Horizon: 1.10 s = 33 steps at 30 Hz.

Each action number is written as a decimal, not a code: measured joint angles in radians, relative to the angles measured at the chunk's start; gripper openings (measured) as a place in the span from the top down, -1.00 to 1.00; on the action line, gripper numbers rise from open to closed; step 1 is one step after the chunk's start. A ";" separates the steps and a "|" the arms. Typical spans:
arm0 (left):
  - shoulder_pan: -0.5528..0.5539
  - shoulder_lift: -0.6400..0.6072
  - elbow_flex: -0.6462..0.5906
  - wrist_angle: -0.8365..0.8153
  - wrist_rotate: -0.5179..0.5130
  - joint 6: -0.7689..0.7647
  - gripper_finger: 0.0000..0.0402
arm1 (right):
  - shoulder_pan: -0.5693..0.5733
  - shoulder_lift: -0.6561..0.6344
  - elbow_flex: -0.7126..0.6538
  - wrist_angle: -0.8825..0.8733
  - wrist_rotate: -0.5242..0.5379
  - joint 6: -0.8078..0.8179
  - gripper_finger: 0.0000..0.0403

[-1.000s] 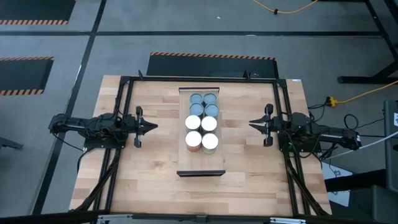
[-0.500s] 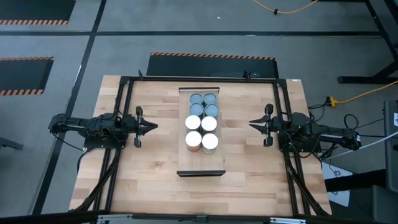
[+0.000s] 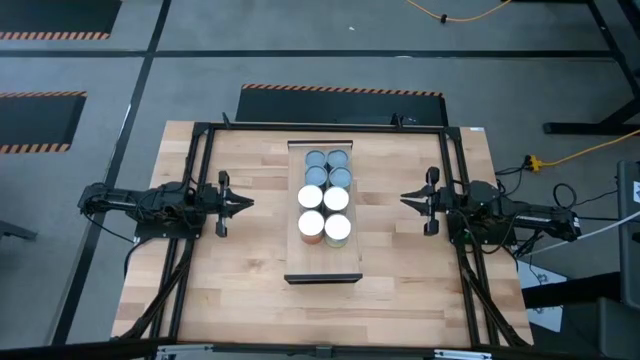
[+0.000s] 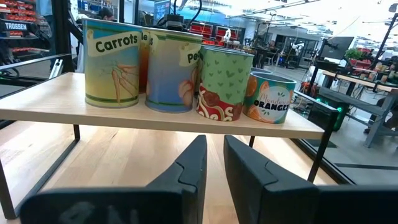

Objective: Pick and place cans onto a shelf
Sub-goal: Return to Home Position

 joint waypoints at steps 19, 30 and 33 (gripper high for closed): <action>0.000 0.000 0.000 0.000 0.000 0.000 1.00 | 0.000 0.000 0.000 0.000 0.000 0.000 0.70; 0.000 0.000 0.000 0.000 0.000 0.000 0.89 | 0.000 0.000 0.000 0.000 0.000 0.000 0.70; 0.000 0.000 0.000 0.000 0.000 0.000 0.86 | 0.000 0.000 0.000 0.000 0.000 0.000 0.70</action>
